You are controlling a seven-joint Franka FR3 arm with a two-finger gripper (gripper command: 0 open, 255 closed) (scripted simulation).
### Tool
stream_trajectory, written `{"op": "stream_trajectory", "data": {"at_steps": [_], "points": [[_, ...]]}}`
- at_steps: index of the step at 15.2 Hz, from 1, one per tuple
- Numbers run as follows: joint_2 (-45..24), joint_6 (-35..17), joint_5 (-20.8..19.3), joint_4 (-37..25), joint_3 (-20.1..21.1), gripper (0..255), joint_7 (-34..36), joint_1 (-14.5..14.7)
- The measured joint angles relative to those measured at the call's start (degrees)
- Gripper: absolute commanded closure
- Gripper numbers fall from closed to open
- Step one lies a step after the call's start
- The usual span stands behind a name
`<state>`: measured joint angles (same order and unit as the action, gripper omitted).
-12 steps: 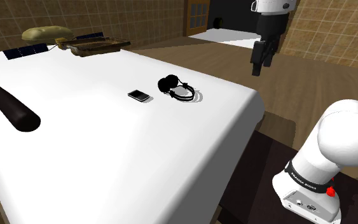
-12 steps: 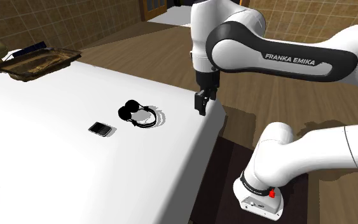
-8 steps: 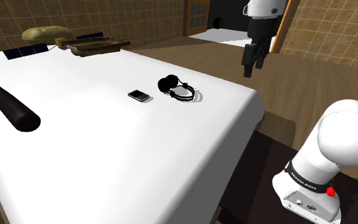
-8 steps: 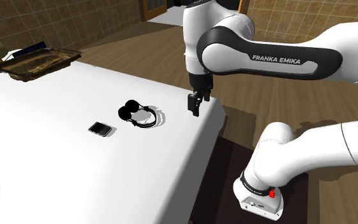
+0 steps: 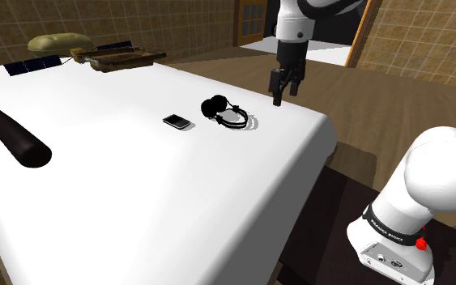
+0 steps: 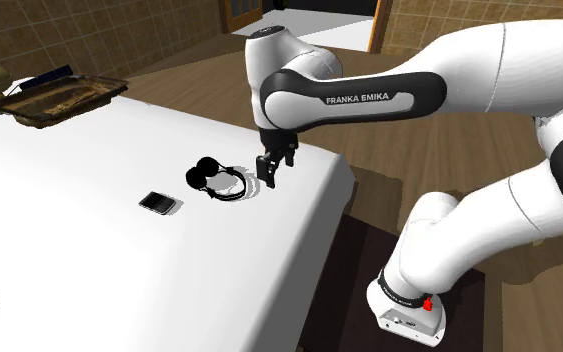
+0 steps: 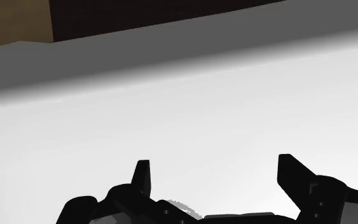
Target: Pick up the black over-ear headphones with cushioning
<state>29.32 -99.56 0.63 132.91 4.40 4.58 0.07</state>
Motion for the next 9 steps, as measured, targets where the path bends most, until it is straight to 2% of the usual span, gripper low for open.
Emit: {"op": "stream_trajectory", "data": {"at_steps": [9], "points": [[-19.0,-10.9,0.5,-10.1,1.1,0,1.8,0.0]]}}
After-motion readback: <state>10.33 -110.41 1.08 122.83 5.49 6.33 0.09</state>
